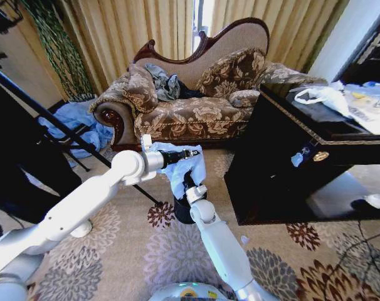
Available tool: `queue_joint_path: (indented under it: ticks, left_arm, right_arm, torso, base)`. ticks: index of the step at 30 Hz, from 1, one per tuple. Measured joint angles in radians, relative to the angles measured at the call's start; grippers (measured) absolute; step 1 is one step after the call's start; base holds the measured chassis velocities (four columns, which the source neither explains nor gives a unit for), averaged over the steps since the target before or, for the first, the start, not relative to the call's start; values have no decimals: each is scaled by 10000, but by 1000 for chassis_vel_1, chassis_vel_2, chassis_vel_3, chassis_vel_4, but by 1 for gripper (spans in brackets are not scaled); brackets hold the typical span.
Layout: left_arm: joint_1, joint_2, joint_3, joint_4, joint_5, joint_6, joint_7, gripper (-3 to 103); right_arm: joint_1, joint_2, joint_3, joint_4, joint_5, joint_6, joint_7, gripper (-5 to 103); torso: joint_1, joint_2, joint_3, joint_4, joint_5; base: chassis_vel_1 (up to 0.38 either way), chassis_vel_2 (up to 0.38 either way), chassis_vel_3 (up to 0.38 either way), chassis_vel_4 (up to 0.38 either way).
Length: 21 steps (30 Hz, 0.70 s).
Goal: Place a garbage bag over the trash bin.
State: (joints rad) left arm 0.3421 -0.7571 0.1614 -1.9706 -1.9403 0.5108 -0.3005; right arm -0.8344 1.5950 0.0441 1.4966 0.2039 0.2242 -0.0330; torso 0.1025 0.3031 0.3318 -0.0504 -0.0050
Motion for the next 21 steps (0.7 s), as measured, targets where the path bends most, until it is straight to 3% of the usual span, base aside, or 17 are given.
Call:
queue_joint_path:
  ticks: [8, 11, 21]
  left_arm:
    - [29, 36, 6, 84, 40, 10, 47, 0]
    - [-104, -57, -17, 263, 44, 2, 54, 0]
    - [-262, -75, -156, 451, 87, -50, 111, 0]
  right_arm:
    - [-133, -198, 43, 226, -471, -1013, 522, 0]
    - [74, 67, -172, 253, -531, -1537, 896, 0]
    - [793, 128, -210, -911, -1079, -1931, 1387, 0]
  torso:
    - [0, 0, 0, -2, 0]
    - [0, 0, 0, 0, 1]
    - [1, 0, 0, -1, 0]
  base:
    - [0, 0, 0, 0]
    - [0, 0, 0, 0]
    - [0, 0, 0, 0]
